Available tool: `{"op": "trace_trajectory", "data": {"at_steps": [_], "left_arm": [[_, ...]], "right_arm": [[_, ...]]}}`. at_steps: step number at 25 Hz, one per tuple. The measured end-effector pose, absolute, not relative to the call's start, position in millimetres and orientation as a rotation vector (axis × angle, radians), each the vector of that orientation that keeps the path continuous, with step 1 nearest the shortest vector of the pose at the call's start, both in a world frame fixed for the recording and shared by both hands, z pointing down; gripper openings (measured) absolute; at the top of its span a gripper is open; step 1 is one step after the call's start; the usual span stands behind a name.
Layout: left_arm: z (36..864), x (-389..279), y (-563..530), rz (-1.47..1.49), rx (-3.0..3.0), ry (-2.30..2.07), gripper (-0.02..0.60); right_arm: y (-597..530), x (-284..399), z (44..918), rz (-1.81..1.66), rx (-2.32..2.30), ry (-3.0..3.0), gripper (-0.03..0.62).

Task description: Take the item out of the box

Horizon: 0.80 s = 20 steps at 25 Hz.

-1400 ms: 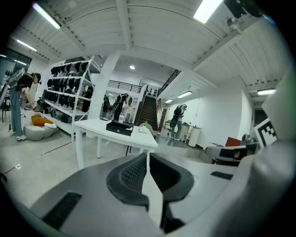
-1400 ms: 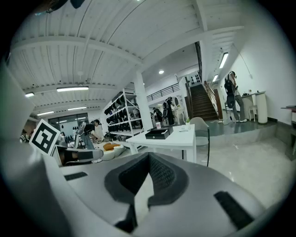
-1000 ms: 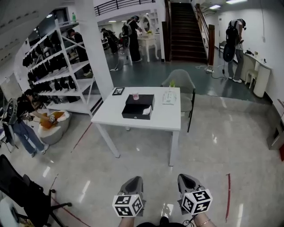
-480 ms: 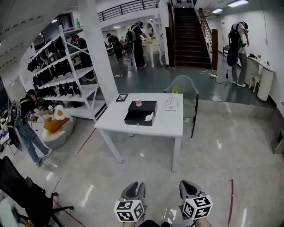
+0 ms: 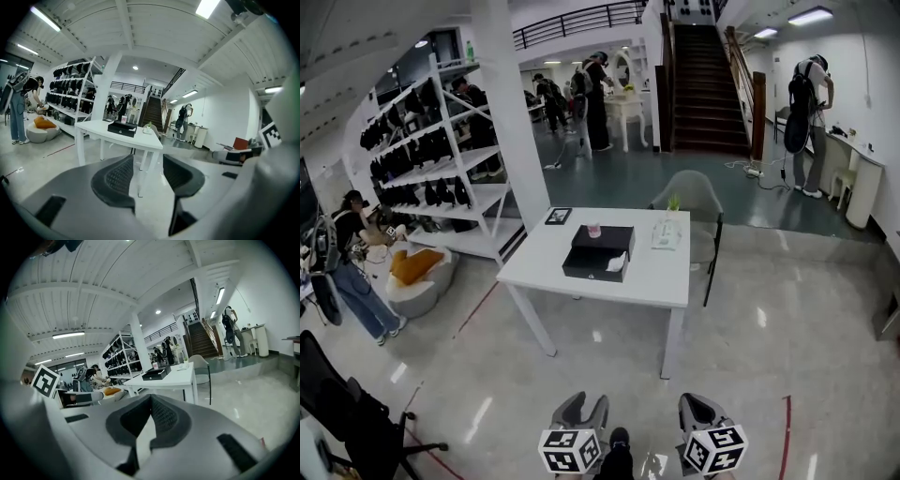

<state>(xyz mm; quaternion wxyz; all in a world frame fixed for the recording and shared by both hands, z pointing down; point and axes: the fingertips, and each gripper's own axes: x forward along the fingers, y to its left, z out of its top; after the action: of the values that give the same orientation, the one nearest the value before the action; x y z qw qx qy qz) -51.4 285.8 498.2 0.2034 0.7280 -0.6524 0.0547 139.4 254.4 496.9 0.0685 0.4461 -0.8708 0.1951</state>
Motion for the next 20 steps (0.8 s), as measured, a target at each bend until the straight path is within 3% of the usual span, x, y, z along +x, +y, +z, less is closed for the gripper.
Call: {"op": "trace_trajectory", "data": {"at_steps": [20], "left_arm": [[501.2, -134.6, 82.3, 0.197, 2.064, -1.786, 0.238]], "right_arm": [[70.9, 69.3, 498.3, 0.629, 1.443, -2.544, 0.0]]}}
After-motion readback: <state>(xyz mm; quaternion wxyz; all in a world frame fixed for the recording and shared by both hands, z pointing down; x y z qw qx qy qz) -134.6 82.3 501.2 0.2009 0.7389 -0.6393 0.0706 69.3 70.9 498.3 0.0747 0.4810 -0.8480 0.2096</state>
